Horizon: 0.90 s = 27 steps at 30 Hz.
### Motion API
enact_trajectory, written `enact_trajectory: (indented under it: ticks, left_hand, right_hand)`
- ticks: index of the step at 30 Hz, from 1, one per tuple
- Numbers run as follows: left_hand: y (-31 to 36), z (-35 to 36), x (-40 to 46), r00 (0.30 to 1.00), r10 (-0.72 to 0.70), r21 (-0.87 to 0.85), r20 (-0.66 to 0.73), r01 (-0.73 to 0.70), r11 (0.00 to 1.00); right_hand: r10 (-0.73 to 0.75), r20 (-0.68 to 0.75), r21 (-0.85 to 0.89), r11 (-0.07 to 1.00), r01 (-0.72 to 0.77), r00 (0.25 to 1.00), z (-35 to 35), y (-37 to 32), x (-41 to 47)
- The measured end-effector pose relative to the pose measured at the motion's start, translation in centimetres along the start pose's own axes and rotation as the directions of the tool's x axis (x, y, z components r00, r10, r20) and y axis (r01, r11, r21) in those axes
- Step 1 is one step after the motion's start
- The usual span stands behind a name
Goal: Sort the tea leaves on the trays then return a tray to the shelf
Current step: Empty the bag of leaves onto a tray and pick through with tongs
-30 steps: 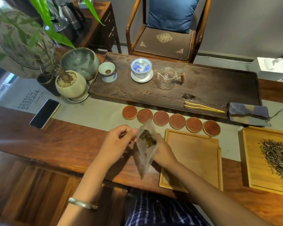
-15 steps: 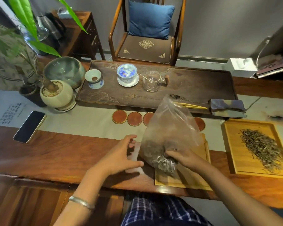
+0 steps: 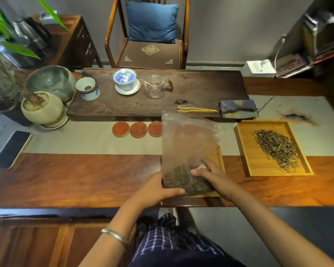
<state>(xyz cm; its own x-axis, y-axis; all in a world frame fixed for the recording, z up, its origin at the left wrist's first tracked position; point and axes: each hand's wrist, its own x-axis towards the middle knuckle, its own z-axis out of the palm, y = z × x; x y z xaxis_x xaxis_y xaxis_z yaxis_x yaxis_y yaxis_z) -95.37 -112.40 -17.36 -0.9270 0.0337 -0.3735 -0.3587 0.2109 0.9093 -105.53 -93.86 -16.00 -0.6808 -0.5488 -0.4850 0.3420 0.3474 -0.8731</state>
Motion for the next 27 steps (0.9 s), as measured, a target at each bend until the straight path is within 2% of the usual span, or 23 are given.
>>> enact_trajectory:
  ticks: [4,10,15,20,23,27]
  left_hand:
    - [-1.2,2.6,-0.9,0.997,-0.078,-0.1,-0.004,0.077,0.992]
    - [-2.6,6.7,-1.9,0.983,-0.181,-0.211,-0.034,0.17,0.963]
    - [-3.2,8.7,-2.1,0.972,-0.203,-0.153,-0.121,0.184,0.971]
    - [-2.8,8.3,-1.7,0.943,-0.263,-0.134,-0.202,0.24,0.962]
    - [-2.3,7.9,-1.5,0.953,-0.235,-0.079,-0.19,0.223,0.972]
    - [-1.2,7.7,-1.7,0.958,-0.212,-0.125,-0.19,0.191,0.974]
  right_hand:
    - [0.025,-0.047,-0.137,0.99,-0.031,0.999,-0.6,2.2,-2.7]
    - [0.091,-0.072,-0.123,0.987,-0.099,0.993,-2.0,5.9,-5.1]
    - [0.184,-0.09,-0.169,0.966,-0.197,0.979,-2.7,7.0,-4.5]
    - [0.322,-0.076,-0.04,0.945,-0.325,0.944,-2.7,7.2,-4.0]
    - [0.324,-0.063,-0.019,0.945,-0.326,0.944,-2.9,7.0,-3.9]
    - [0.286,-0.109,-0.059,0.954,-0.293,0.952,-3.1,6.2,-4.3]
